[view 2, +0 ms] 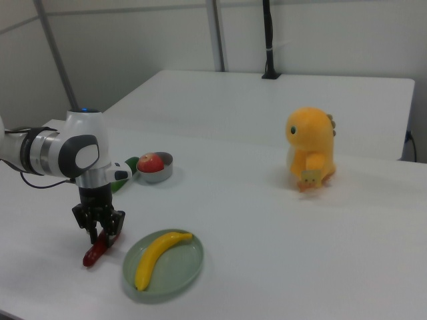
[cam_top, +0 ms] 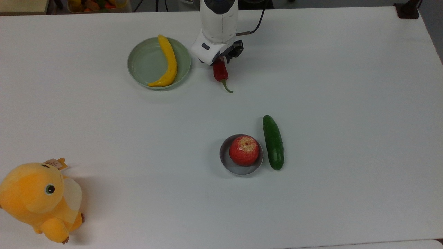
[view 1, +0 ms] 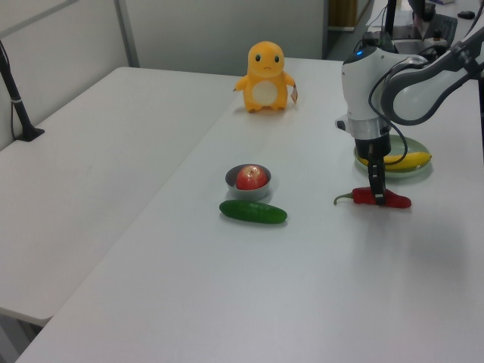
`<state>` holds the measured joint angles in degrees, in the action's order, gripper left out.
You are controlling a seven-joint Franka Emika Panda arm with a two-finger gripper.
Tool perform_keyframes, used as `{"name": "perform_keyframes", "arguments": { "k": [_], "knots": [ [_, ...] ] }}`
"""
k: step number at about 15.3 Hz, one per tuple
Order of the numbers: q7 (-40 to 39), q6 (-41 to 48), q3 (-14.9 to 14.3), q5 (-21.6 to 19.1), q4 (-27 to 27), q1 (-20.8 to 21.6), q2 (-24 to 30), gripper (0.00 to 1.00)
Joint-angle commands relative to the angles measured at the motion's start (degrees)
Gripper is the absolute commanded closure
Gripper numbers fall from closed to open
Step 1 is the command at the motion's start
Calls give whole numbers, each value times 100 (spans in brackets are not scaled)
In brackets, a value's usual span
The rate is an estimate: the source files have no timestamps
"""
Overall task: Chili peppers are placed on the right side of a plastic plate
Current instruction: 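Close the gripper on the red chili pepper's body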
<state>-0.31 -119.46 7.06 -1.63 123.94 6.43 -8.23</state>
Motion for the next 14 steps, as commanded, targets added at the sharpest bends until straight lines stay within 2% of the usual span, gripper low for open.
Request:
{"name": "perform_keyframes", "arguments": {
  "k": [1, 9, 14],
  "knots": [
    [-250, -166, 15, -22, 69, -10, 32, 76],
    [-382, 62, 15, -40, -80, -45, 234, 78],
    [-383, 1001, -55, -127, -869, -151, 533, 78]
  ]
}}
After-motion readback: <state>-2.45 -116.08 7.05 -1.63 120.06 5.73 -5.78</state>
